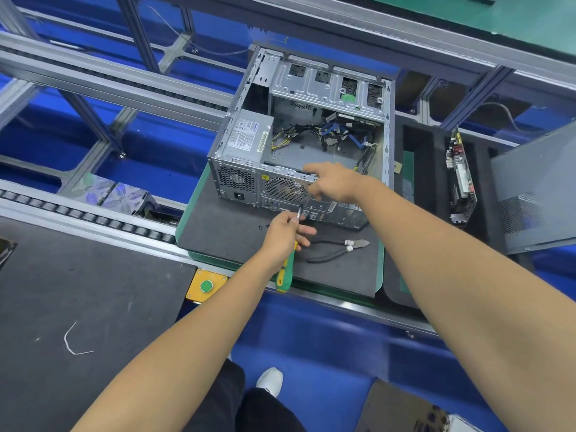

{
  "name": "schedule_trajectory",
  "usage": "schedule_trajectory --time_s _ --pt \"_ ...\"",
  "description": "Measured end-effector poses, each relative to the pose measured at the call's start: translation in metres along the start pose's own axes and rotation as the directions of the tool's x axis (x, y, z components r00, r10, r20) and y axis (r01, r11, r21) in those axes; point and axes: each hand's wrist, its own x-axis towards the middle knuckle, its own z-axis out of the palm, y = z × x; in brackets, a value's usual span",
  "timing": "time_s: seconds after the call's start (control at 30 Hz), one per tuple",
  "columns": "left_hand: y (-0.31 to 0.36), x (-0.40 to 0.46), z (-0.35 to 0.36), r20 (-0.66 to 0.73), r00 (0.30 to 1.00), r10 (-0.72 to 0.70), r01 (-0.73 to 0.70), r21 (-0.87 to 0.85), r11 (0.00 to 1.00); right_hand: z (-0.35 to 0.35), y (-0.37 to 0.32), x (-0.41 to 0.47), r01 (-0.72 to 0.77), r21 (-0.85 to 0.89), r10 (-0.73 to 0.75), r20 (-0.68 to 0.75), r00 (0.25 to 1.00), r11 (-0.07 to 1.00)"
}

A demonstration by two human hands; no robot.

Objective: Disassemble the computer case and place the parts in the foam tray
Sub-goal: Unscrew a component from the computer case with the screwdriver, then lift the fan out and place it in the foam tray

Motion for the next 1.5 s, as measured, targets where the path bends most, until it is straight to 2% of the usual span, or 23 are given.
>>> schedule_trajectory --time_s 0.27,0.57,0.67,0.77,0.8,0.83,0.9,0.97,1.03,1.07,1.13,1.27,1.5 --pt "0.011 0.006 0.010 -0.047 0.999 0.007 -0.009 -0.034 0.999 0.001 0.002 0.003 0.010 0.014 -0.010 -0.005 1.000 1.000" --pt "0.011 0.014 0.013 -0.111 0.993 -0.048 0.036 -0.103 0.994 0.002 0.003 0.003 0.004 0.028 -0.004 -0.011 1.000 1.000" --pt "0.008 0.012 0.003 -0.083 0.996 -0.032 0.030 -0.023 0.999 0.001 0.003 0.003 0.001 0.015 -0.001 -0.006 1.000 1.000" --pt "0.007 0.009 -0.016 -0.052 0.998 0.039 -0.028 0.193 0.981 0.001 0.004 0.004 0.001 0.001 -0.001 -0.003 1.000 1.000" --pt "0.008 0.009 -0.024 -0.047 0.996 0.082 -0.062 0.329 0.942 0.001 0.004 0.004 0.001 -0.007 -0.001 -0.003 1.000 1.000" --pt "0.009 0.008 -0.031 -0.042 0.989 0.139 -0.099 0.505 0.858 0.001 0.004 0.004 0.000 -0.011 0.000 -0.003 1.000 1.000" --pt "0.008 0.005 -0.046 -0.008 0.962 0.273 -0.142 0.837 0.528 0.001 0.003 0.004 0.001 -0.008 -0.001 -0.005 1.000 1.000" --pt "0.005 0.004 -0.058 0.070 0.931 0.359 -0.160 0.961 0.226 0.001 0.004 0.005 0.003 -0.007 -0.003 -0.003 1.000 1.000" --pt "0.002 0.004 -0.067 0.149 0.921 0.360 -0.168 0.986 0.021 0.001 0.005 0.005 -0.002 -0.009 0.002 0.000 1.000 1.000" --pt "0.001 0.005 -0.071 0.176 0.917 0.359 -0.173 0.984 -0.042 0.001 0.005 0.005 -0.004 -0.008 0.004 0.001 1.000 1.000" --pt "-0.001 0.006 -0.079 0.201 0.907 0.370 -0.179 0.979 -0.094 0.001 0.005 0.005 0.001 -0.013 -0.001 0.003 1.000 1.000" --pt "-0.001 0.010 -0.087 0.224 0.904 0.363 -0.198 0.974 -0.107 0.000 0.005 0.004 0.006 -0.012 -0.006 0.010 1.000 1.000" --pt "-0.002 0.013 -0.093 0.253 0.893 0.371 -0.249 0.967 -0.060 -0.001 0.004 0.003 0.028 0.012 -0.028 0.022 0.999 1.000"
